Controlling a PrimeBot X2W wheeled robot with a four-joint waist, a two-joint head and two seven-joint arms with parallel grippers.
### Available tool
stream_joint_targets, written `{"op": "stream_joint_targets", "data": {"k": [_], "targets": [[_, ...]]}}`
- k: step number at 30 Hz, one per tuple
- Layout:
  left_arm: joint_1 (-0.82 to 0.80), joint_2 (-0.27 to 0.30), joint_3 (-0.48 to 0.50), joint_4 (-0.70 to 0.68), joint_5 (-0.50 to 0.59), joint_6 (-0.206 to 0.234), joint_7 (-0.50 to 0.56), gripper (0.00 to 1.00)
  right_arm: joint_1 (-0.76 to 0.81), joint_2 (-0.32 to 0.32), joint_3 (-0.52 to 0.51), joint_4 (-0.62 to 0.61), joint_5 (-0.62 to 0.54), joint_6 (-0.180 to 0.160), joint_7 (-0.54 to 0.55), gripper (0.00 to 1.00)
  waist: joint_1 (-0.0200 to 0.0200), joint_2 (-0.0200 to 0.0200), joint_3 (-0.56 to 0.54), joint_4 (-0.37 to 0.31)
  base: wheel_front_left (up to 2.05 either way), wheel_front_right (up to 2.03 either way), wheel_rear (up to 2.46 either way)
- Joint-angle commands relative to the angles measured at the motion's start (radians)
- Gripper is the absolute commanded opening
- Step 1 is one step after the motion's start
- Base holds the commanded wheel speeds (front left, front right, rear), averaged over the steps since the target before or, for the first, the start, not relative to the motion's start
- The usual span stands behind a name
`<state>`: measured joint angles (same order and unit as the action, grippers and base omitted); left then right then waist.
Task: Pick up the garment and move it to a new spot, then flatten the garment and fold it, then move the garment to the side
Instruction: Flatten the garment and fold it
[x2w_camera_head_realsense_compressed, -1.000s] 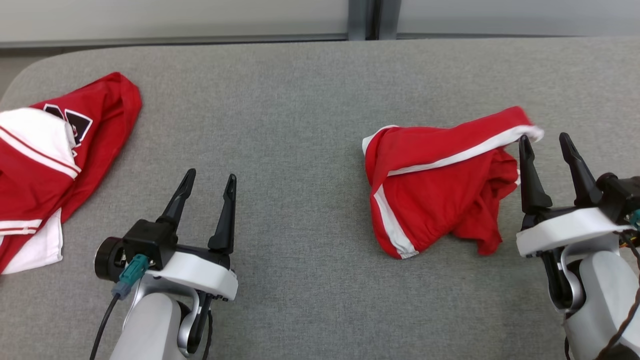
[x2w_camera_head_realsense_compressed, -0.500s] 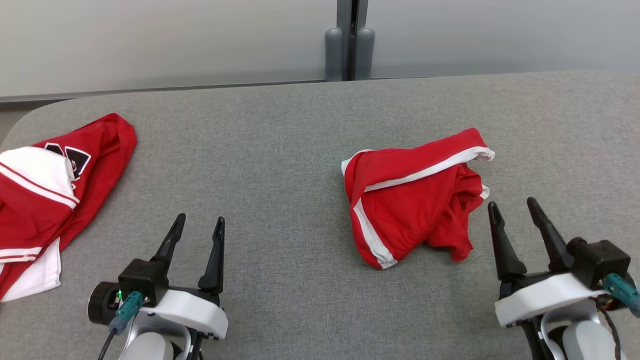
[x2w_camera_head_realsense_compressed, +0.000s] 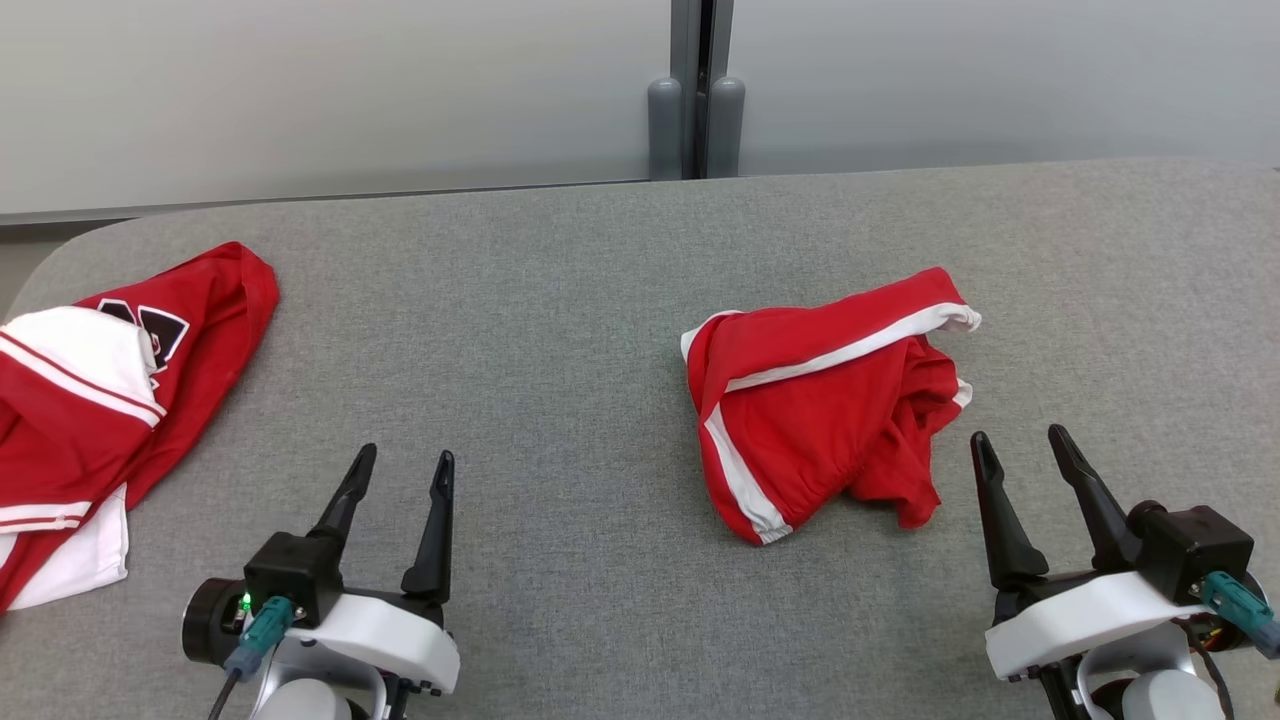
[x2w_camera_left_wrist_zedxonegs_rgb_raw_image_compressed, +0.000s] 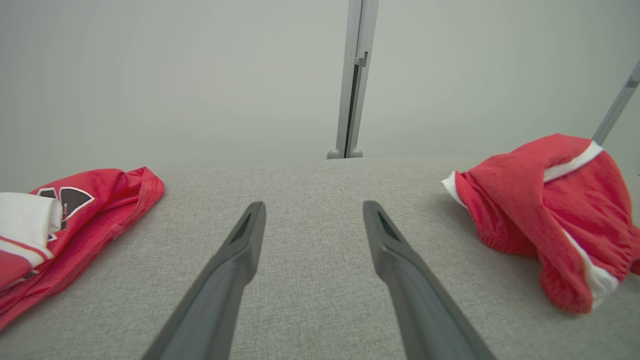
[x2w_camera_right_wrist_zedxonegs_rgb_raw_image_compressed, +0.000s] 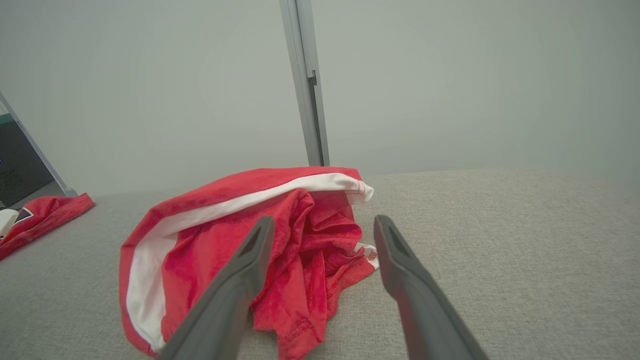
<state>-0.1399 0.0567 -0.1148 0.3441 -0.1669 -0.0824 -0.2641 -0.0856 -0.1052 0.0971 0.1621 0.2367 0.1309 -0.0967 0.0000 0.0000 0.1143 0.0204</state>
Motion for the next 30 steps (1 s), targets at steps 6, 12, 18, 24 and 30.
{"op": "stream_joint_targets", "data": {"k": [6,12,18,24,30], "targets": [[-0.043,-0.001,-0.094,0.029,0.004,-0.019,0.003,1.00,0.004,0.004,0.000,-0.013,-0.004,0.000,0.011,1.00,0.0000,0.0000,0.010,0.000,0.00,0.00,0.00],[-0.103,-0.005,-0.312,0.063,-0.075,-0.041,0.038,1.00,-0.024,0.006,0.021,-0.016,0.001,0.000,0.013,1.00,0.0000,0.0000,0.039,-0.031,0.00,0.00,0.00],[-0.156,-0.002,-0.479,0.106,-0.201,-0.039,0.063,1.00,-0.055,0.014,0.041,0.000,0.009,0.000,-0.001,1.00,0.0000,0.0000,0.066,-0.083,0.00,0.00,0.00],[-0.239,-0.003,-0.595,0.210,-0.324,-0.020,0.083,1.00,-0.088,0.025,0.069,0.031,0.025,0.000,-0.022,1.00,0.0000,0.0000,0.107,-0.138,0.00,0.00,0.00],[-0.300,-0.003,-0.634,0.288,-0.434,-0.024,0.054,0.00,-0.101,0.032,0.070,0.058,0.037,0.000,-0.045,1.00,0.0000,0.0000,0.131,-0.158,0.00,0.00,0.00]]}}
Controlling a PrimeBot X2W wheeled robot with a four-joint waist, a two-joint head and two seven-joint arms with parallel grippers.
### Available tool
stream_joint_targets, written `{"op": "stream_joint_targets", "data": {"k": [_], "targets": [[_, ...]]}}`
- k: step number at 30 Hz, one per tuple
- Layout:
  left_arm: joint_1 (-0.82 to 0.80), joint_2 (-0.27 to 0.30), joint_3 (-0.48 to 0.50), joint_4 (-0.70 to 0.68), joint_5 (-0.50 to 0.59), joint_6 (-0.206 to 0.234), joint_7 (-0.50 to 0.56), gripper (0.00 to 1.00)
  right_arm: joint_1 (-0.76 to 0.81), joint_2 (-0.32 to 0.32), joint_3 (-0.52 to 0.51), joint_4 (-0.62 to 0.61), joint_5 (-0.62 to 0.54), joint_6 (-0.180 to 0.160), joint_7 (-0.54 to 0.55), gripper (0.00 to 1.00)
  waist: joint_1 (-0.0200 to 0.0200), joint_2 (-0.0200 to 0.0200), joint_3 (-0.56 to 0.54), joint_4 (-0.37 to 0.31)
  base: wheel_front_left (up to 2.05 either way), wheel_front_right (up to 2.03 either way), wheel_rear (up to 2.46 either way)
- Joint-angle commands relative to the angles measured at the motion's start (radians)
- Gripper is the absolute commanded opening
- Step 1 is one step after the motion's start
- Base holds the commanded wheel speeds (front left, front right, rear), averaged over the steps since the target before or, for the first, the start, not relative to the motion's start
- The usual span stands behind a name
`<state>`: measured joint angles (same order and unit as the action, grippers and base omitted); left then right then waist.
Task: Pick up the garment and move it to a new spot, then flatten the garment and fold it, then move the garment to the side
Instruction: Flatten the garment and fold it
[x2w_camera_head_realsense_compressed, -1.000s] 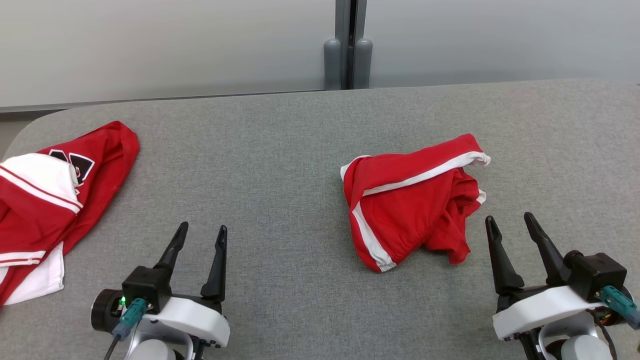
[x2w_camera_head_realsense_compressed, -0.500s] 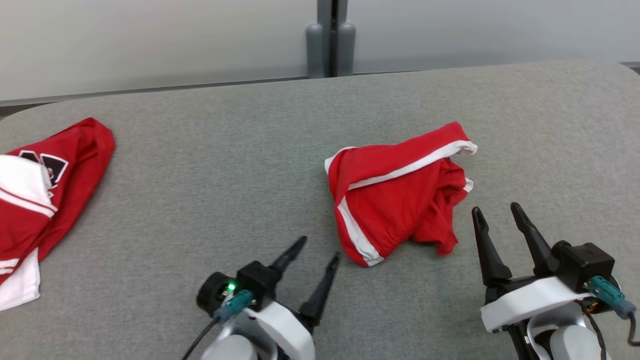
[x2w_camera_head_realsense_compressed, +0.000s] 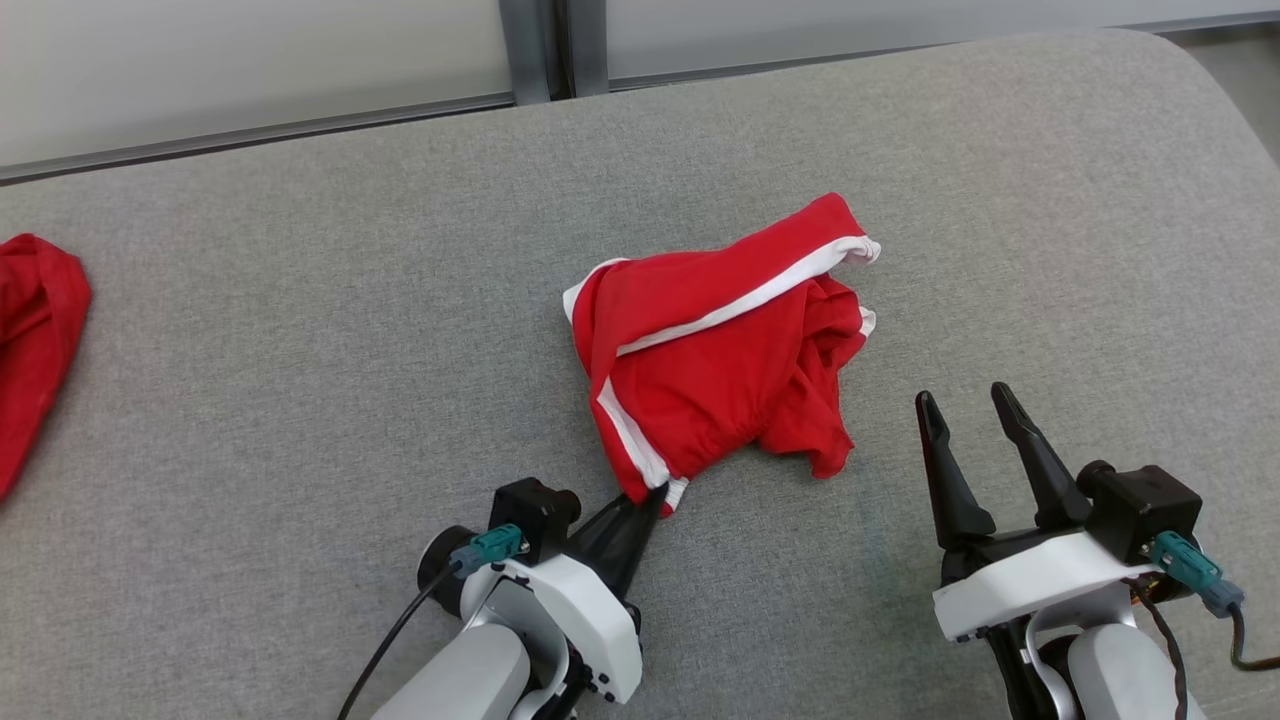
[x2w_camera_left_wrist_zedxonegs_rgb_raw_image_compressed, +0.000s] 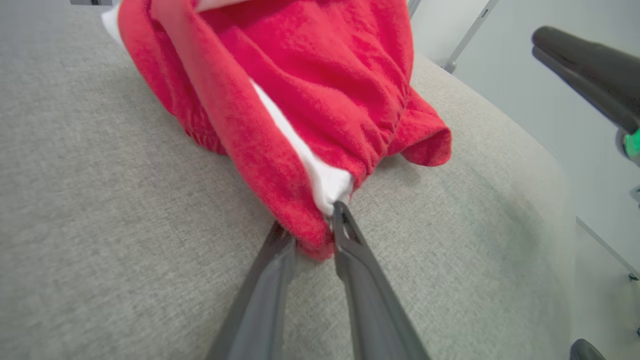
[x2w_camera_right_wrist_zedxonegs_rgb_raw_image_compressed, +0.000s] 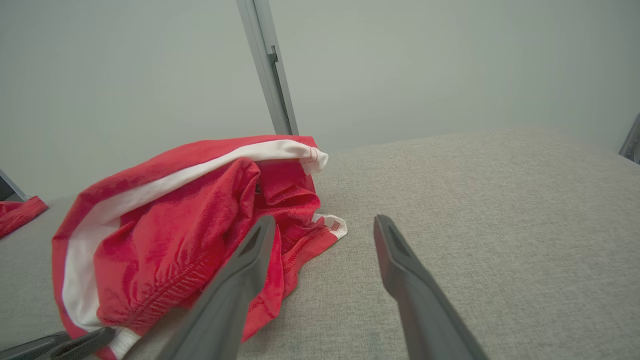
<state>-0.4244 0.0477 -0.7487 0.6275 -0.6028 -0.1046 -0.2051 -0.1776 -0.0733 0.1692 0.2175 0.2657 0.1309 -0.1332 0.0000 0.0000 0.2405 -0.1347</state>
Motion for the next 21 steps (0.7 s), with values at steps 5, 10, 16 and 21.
{"op": "stream_joint_targets", "data": {"k": [5,10,16,21], "targets": [[-0.028,0.015,0.009,0.032,-0.009,-0.002,-0.032,0.00,-0.009,0.004,-0.011,0.020,0.017,0.000,-0.020,1.00,0.0000,0.0000,0.009,0.012,0.00,0.00,0.00],[-0.005,0.073,0.019,-0.034,-0.013,0.013,-0.002,0.00,-0.008,0.006,-0.020,0.030,0.025,0.000,-0.023,1.00,0.0000,0.0000,0.007,0.056,0.00,0.00,0.00],[0.033,0.197,0.047,-0.208,-0.008,0.076,0.084,0.00,-0.014,0.004,-0.033,0.030,0.029,0.000,-0.025,1.00,0.0000,0.0000,0.012,0.116,0.00,0.00,0.00],[0.088,0.312,0.094,-0.352,-0.008,0.152,0.140,0.00,-0.021,0.003,-0.040,0.027,0.029,0.000,-0.024,1.00,0.0000,0.0000,0.016,0.138,0.00,0.00,0.00]]}}
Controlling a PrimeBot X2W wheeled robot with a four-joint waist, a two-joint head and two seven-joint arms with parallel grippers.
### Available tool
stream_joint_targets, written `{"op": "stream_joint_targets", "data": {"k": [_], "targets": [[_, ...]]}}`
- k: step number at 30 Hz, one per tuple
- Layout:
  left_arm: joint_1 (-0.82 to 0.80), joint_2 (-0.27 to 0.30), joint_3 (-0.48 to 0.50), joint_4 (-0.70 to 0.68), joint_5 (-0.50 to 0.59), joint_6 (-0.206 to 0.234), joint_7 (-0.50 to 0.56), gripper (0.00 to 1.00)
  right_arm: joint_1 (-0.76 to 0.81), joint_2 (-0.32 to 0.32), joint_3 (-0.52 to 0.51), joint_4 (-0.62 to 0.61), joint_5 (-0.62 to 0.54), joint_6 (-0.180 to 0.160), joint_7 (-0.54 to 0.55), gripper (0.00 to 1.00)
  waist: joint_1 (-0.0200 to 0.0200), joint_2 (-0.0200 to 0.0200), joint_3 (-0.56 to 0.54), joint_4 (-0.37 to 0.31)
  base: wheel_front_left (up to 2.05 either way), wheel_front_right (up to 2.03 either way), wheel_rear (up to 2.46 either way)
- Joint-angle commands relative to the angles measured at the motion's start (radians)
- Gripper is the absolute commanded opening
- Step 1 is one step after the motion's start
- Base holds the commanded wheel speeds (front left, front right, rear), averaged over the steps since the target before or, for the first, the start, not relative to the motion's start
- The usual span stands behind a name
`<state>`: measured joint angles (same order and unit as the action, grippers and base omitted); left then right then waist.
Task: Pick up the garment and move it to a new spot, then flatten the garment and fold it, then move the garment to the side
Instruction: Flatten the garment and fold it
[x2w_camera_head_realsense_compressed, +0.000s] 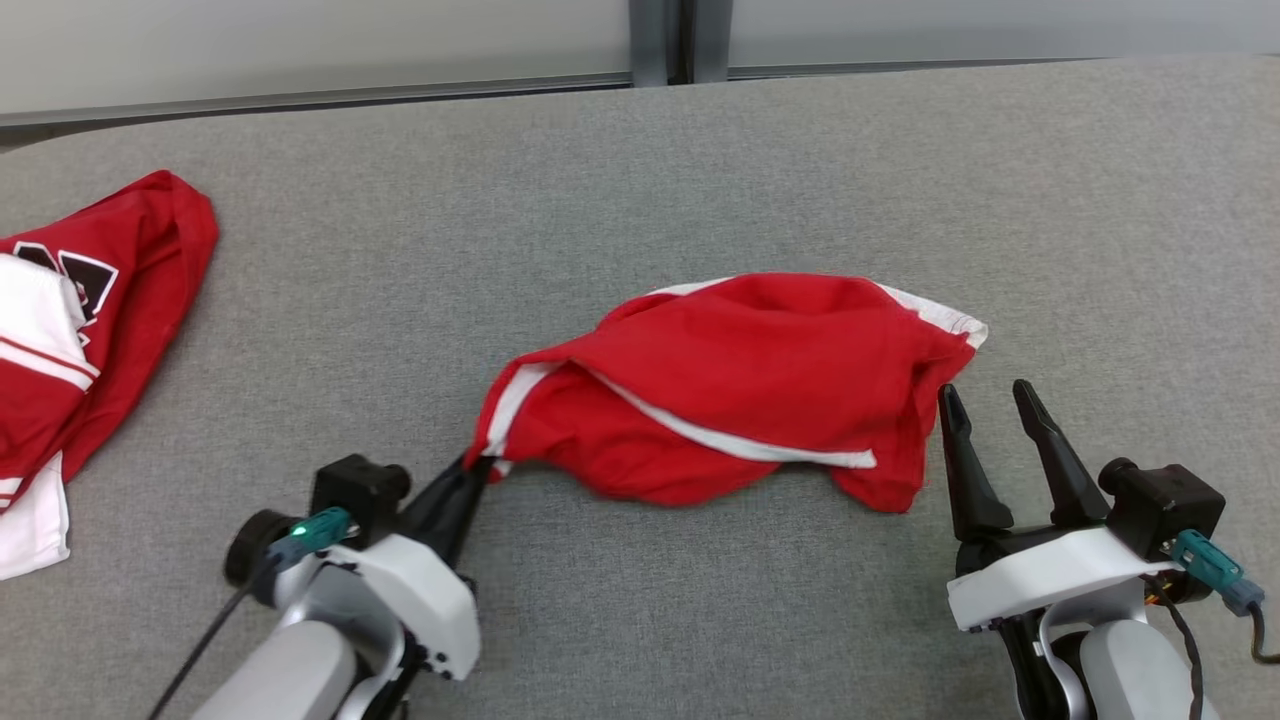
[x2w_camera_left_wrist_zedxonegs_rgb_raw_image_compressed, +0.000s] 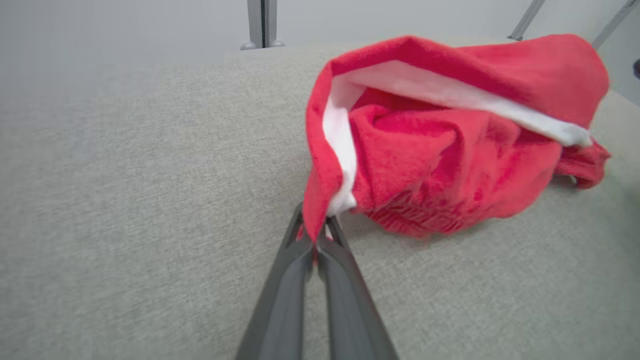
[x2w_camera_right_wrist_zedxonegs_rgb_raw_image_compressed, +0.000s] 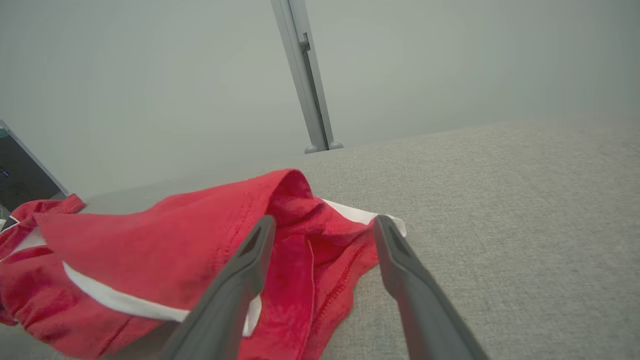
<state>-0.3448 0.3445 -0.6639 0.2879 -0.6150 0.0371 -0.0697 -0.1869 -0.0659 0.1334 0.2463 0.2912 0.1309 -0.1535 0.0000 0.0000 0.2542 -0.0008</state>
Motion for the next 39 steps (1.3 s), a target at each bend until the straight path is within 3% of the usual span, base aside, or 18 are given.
{"op": "stream_joint_targets", "data": {"k": [1,5,9,10,11,12,21,26,32,39], "targets": [[0.022,0.034,0.019,-0.034,-0.001,0.023,0.015,0.00,-0.012,-0.005,-0.005,-0.002,0.003,0.000,-0.003,1.00,0.0000,0.0000,0.004,0.006,0.00,0.00,0.00],[0.062,0.091,0.051,-0.088,-0.018,0.064,0.047,0.00,-0.014,-0.009,-0.006,-0.006,0.005,0.000,-0.001,1.00,0.0000,0.0000,0.007,0.007,0.00,0.00,0.00],[0.076,0.106,0.060,-0.092,-0.034,0.076,0.069,0.00,-0.016,-0.013,-0.010,-0.011,0.005,0.000,0.001,1.00,0.0000,0.0000,0.013,0.004,0.00,0.00,0.00],[0.077,0.106,0.059,-0.089,-0.032,0.078,0.073,0.06,-0.016,-0.014,-0.011,-0.011,0.005,0.000,0.003,1.00,0.0000,0.0000,0.013,0.002,0.00,0.00,0.00],[0.078,0.099,0.061,-0.085,-0.038,0.080,0.071,0.91,-0.017,-0.016,-0.013,-0.012,0.004,0.000,0.003,1.00,0.0000,0.0000,0.014,0.001,0.00,0.00,0.00],[0.080,0.094,0.057,-0.078,-0.041,0.078,0.071,1.00,-0.018,-0.017,-0.013,-0.014,0.003,0.000,0.004,1.00,0.0000,0.0000,0.014,-0.001,0.00,0.00,0.00],[0.089,0.042,0.103,-0.035,-0.032,0.132,-0.074,1.00,-0.004,-0.031,-0.039,-0.031,-0.010,0.000,0.013,1.00,0.0000,0.0000,-0.013,0.000,0.00,0.00,0.00],[0.083,0.022,0.146,-0.065,-0.013,0.165,-0.163,1.00,0.005,-0.043,-0.053,-0.052,-0.022,0.000,0.024,1.00,0.0000,0.0000,-0.037,0.011,0.00,0.00,0.00],[0.093,-0.020,0.246,-0.145,0.047,0.210,-0.195,1.00,0.022,-0.061,-0.061,-0.080,-0.041,0.000,0.043,1.00,0.0000,0.0000,-0.074,0.022,0.00,0.00,0.00],[0.176,-0.076,0.350,-0.203,0.153,0.189,-0.195,1.00,0.066,-0.075,-0.050,-0.119,-0.058,0.000,0.080,1.00,0.0000,0.0000,-0.124,0.025,0.00,0.00,0.00]]}}
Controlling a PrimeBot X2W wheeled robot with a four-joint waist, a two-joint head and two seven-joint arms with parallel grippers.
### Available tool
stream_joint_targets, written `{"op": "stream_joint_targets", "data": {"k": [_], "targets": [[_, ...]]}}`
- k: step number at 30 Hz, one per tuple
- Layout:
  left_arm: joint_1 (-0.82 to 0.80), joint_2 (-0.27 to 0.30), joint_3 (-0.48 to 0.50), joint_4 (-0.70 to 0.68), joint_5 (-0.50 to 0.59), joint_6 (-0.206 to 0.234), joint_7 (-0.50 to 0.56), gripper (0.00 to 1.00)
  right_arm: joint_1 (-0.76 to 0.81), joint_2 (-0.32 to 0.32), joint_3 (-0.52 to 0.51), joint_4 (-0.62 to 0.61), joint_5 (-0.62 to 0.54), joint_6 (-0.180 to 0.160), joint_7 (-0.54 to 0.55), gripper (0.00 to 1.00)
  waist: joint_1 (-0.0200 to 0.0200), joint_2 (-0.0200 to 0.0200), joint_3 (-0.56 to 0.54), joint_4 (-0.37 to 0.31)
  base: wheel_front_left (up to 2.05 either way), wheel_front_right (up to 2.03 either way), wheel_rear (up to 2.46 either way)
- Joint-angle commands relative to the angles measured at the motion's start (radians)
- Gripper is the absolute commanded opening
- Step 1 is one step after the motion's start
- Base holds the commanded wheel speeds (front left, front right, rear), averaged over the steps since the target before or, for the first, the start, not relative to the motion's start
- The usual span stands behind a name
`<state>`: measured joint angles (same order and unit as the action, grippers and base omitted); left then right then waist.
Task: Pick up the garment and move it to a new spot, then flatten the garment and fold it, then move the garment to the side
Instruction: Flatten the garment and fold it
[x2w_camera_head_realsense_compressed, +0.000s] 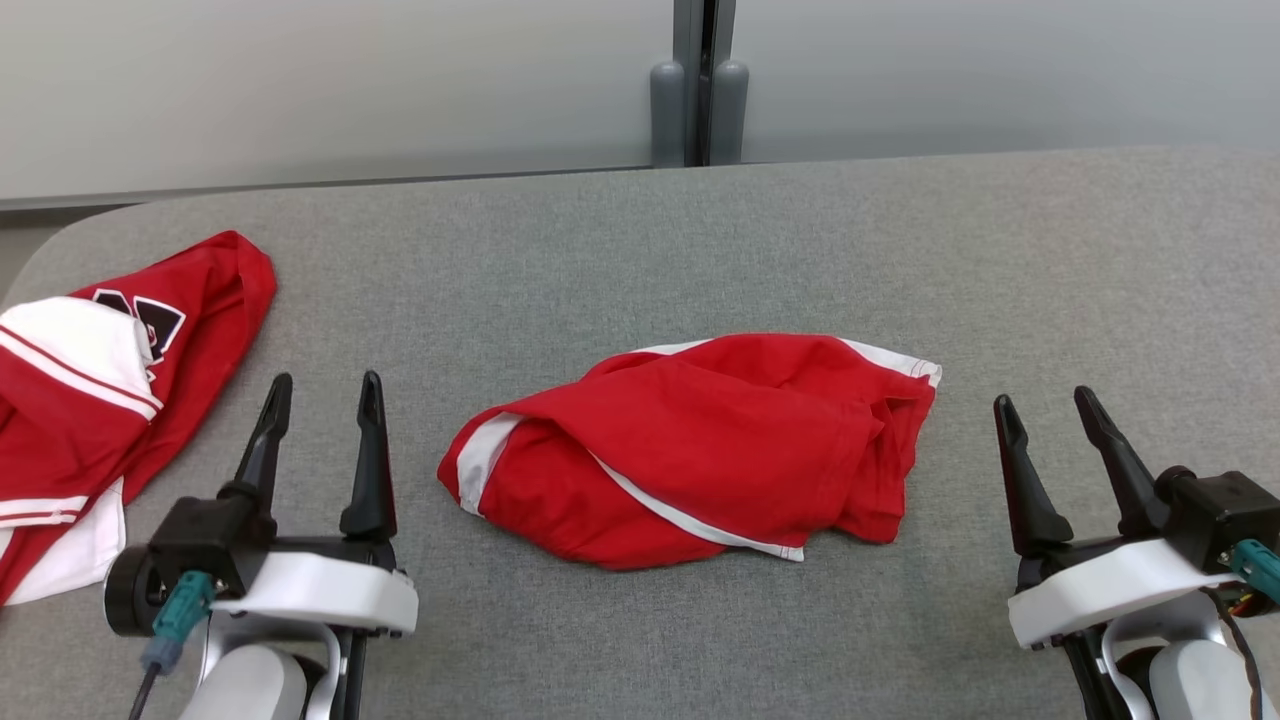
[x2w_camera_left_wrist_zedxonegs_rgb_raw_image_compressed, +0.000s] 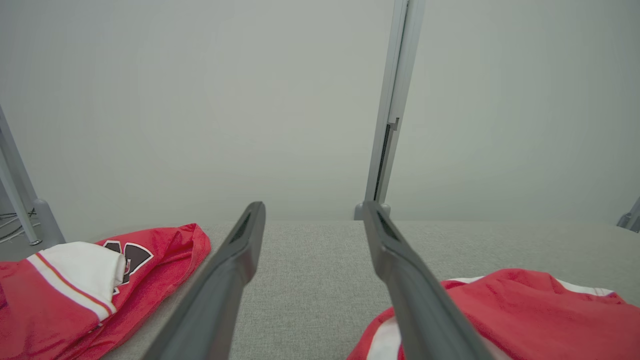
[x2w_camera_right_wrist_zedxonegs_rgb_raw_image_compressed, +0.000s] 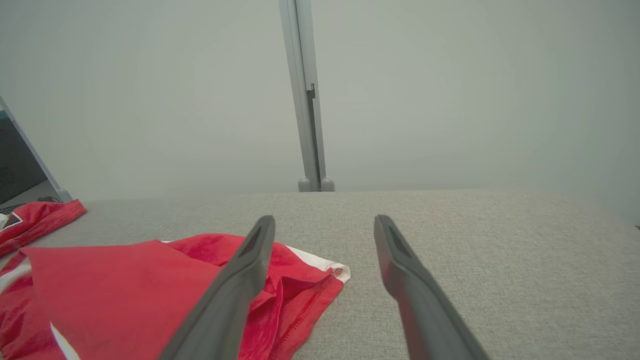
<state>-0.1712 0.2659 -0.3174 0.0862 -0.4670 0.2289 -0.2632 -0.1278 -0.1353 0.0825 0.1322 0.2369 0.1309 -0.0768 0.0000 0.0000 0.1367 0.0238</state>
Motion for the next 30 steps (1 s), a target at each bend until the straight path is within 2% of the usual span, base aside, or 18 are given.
{"op": "stream_joint_targets", "data": {"k": [1,9,21,26,30], "targets": [[0.016,0.000,0.009,0.004,0.020,-0.009,-0.001,1.00,0.013,-0.007,0.002,-0.008,-0.004,0.000,0.008,1.00,0.0000,0.0000,-0.014,0.000,0.00,0.00,0.00],[0.067,-0.026,0.050,0.031,0.089,-0.051,-0.001,1.00,0.054,-0.005,0.016,-0.042,-0.006,0.000,0.039,1.00,0.0000,0.0000,-0.036,0.000,0.00,0.00,0.00],[0.071,-0.058,0.077,0.048,0.126,-0.083,-0.001,1.00,0.054,-0.001,0.025,-0.046,-0.013,0.000,0.046,1.00,0.0000,0.0000,-0.034,0.003,0.00,0.00,0.00],[0.050,-0.067,0.083,0.053,0.139,-0.096,-0.002,1.00,0.056,0.003,0.091,-0.016,-0.007,0.000,0.077,1.00,0.0000,0.0000,-0.017,0.014,0.00,0.00,0.00],[0.031,-0.079,0.087,0.057,0.150,-0.106,-0.002,1.00,0.063,0.006,0.193,0.043,0.004,0.000,0.100,1.00,0.0000,0.0000,0.007,0.033,0.00,0.00,0.00]]}}
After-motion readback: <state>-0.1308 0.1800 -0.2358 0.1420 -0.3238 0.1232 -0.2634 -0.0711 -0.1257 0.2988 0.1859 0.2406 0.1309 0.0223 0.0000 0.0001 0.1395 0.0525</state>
